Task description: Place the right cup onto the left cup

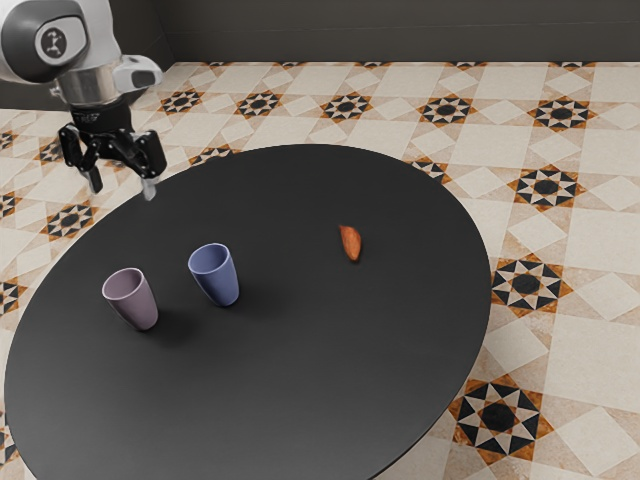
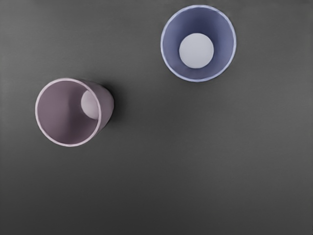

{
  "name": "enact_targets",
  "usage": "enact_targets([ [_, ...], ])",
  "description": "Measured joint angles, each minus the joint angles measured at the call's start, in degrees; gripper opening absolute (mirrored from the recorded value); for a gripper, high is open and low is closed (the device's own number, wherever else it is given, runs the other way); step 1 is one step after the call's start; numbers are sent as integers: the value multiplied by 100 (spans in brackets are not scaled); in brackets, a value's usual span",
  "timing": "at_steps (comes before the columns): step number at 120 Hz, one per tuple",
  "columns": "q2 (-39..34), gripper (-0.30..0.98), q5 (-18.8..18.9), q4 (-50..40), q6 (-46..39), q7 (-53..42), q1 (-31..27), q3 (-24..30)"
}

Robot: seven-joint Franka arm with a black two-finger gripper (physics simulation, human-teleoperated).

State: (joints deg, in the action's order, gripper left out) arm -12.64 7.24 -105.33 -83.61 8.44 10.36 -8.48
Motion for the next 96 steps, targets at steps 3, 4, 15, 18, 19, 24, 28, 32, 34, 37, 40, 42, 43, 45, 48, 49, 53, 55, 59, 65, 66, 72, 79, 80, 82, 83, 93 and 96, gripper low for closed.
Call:
enact_targets([
  [3,-7,68,4,13,-87,-51,1,17],
  [4,-9,68,6,17,-114,-68,1,23],
  [15,64,68,19,20,-413,-233,-12,55],
  [18,158,68,13,8,-544,-256,-34,54],
  [19,195,68,10,6,-591,-255,-41,53],
  [24,364,68,-20,-2,-823,-197,-62,51],
  [28,494,68,-53,-13,-1015,-111,-71,50],
  [32,619,67,-125,-40,-1216,-25,-78,49],
  [34,673,67,-175,-82,-1328,18,-80,49],
  [37,742,67,-239,-151,-1491,84,-83,49],
  [40,803,67,-294,-216,-1639,149,-89,49],
  [42,842,67,-333,-260,-1729,191,-94,49],
  [43,857,67,-353,-283,-1772,212,-96,48],
  [45,882,67,-397,-343,-1864,252,-100,48],
  [48,907,67,-455,-443,-2004,311,-105,48],
  [49,913,67,-473,-477,-2050,330,-107,48],
  [53,929,67,-532,-588,-2215,403,-110,48],
  [55,933,67,-557,-641,-2289,438,-112,48],
  [59,931,67,-601,-756,-2419,507,-113,48],
  [65,925,67,-648,-907,-2578,609,-116,48],
  [66,925,67,-654,-927,-2601,626,-117,48],
  [72,923,67,-710,-1054,-2747,724,-122,48],
  [79,927,67,-787,-1200,-2912,831,-127,48],
  [80,928,67,-800,-1217,-2933,845,-127,48],
  [82,928,67,-826,-1255,-2977,874,-128,48],
  [83,929,67,-838,-1273,-2998,887,-129,48],
  [93,932,67,-920,-1481,-3184,1015,-148,48],
  [96,939,67,-935,-1537,-3233,1050,-163,48],
])
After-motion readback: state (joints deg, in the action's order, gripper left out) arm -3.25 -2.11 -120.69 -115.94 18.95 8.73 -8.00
